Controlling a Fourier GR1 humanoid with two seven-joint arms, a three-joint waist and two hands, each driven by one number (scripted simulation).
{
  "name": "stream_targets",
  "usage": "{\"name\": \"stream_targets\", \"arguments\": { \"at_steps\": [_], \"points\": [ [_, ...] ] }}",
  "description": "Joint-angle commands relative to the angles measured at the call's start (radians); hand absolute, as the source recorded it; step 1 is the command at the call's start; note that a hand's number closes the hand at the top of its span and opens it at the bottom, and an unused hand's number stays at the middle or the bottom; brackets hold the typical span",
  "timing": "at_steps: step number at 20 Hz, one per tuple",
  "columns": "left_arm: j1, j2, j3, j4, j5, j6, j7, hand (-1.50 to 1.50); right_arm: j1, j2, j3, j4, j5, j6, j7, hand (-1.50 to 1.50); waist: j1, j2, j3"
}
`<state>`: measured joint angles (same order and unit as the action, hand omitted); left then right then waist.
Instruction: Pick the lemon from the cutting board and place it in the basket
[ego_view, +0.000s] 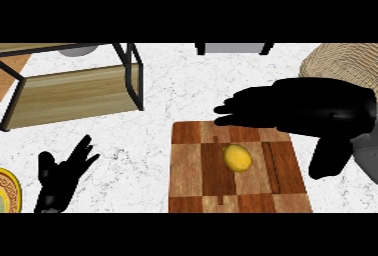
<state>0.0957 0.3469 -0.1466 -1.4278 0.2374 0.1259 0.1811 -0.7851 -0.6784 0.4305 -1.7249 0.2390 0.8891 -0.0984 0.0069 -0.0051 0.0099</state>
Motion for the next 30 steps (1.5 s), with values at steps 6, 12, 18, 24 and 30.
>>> {"name": "stream_targets", "arguments": {
  "at_steps": [6, 12, 18, 24, 30],
  "points": [
    [0.002, -0.039, -0.012, 0.055, -0.03, 0.009, 0.056, 0.0, 0.07, 0.021, 0.079, 0.077, 0.25, -0.085, -0.152, -1.5, 0.001, 0.008, -0.009],
    [-0.007, -0.026, 0.002, 0.007, -0.043, 0.012, 0.121, 0.0, 0.162, 0.109, 0.148, 0.08, 0.362, -0.155, -0.137, -1.5, -0.004, 0.006, -0.009],
    [0.025, -0.063, -0.016, -0.012, -0.066, 0.009, 0.09, 0.0, 0.152, 0.118, 0.117, 0.218, 0.441, -0.236, -0.291, -1.5, 0.005, 0.008, -0.009],
    [0.01, -0.071, 0.006, 0.019, -0.07, 0.001, 0.1, 0.0, 0.222, 0.185, 0.146, 0.235, 0.521, -0.309, -0.292, -1.5, -0.001, 0.007, -0.01],
    [-0.015, -0.039, 0.059, 0.081, -0.059, -0.06, 0.065, 0.0, 0.229, 0.252, 0.154, 0.281, 0.584, -0.327, -0.303, -1.5, -0.003, 0.007, -0.01]
  ]
}}
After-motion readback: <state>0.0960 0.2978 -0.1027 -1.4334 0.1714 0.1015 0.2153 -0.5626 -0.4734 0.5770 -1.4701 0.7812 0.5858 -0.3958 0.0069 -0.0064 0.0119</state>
